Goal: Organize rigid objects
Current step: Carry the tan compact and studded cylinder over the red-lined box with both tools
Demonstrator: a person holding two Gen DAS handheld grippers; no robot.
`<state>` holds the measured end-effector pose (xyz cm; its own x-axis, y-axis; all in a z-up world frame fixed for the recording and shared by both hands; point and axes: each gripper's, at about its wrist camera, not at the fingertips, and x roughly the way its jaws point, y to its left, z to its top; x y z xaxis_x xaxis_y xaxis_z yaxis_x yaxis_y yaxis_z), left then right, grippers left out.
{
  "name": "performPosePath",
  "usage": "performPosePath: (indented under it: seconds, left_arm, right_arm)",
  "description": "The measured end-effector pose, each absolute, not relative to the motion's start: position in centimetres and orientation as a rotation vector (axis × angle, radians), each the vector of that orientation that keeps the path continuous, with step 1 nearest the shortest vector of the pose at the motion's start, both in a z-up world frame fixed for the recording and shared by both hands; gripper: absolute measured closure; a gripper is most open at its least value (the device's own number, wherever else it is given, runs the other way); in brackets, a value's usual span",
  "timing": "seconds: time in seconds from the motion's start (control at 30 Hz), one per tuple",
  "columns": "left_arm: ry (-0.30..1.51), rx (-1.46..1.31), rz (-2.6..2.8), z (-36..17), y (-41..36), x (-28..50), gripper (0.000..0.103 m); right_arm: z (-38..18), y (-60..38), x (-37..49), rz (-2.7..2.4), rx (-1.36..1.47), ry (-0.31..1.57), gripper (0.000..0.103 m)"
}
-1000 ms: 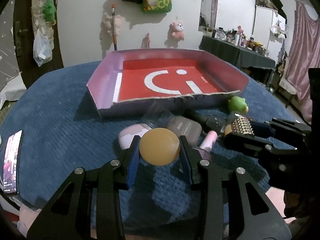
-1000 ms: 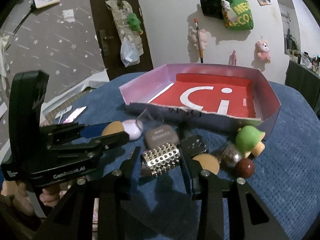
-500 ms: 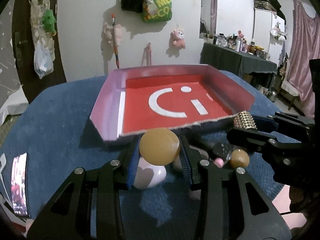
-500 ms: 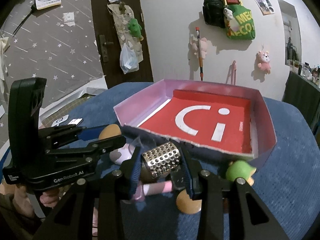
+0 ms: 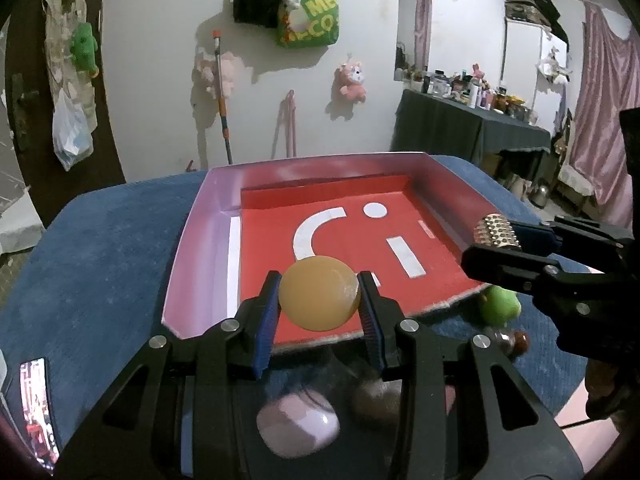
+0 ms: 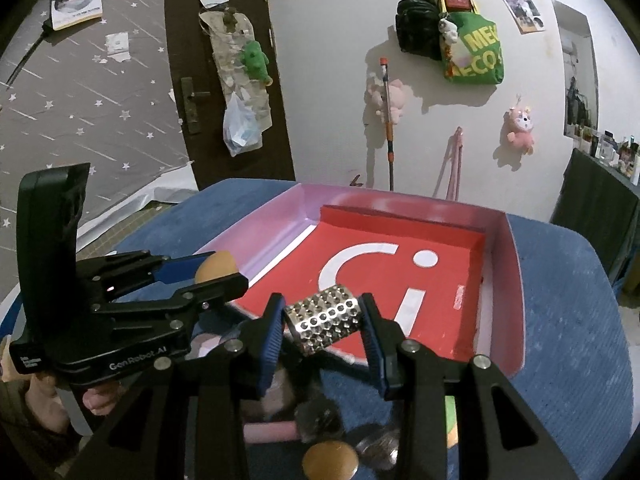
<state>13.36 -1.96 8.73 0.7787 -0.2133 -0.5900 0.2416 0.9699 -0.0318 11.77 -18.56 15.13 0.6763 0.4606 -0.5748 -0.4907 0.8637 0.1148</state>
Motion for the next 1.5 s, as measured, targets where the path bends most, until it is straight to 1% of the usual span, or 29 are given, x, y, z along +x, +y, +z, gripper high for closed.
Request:
performPosePath:
  seconds: [0.3, 0.43, 0.77, 1.17, 1.5]
  left_arm:
    - [0.702, -0.016, -0.231, 8.1, -0.5, 17.9, 0.068]
    - [0.745, -0.056, -0.231, 7.4, 0.3, 20.1, 0.067]
    - [0.835, -0.043, -0.212, 5.4, 0.0, 24.3, 0.067]
    - [0.928, -0.054, -0.205, 4.2, -0.3, 27.6, 0.067]
    - [0.982, -0.044, -0.203, 3.0, -0.6, 28.8, 0.067]
  right_arm:
    - [15.0, -18.8, 16.5, 0.510, -0.021, 0.689, 0.063]
    - [14.3, -18.9, 19.0, 0.499, 0.002, 0.748, 0.063]
    - [11.5, -18.8, 23.9, 0.465, 0.019, 0.891, 0.063]
    - [9.8, -18.3, 28.3, 0.428, 0.032, 1.009, 0.063]
    - [8.3, -18.3, 29.3, 0.370, -0.007, 1.041, 0.063]
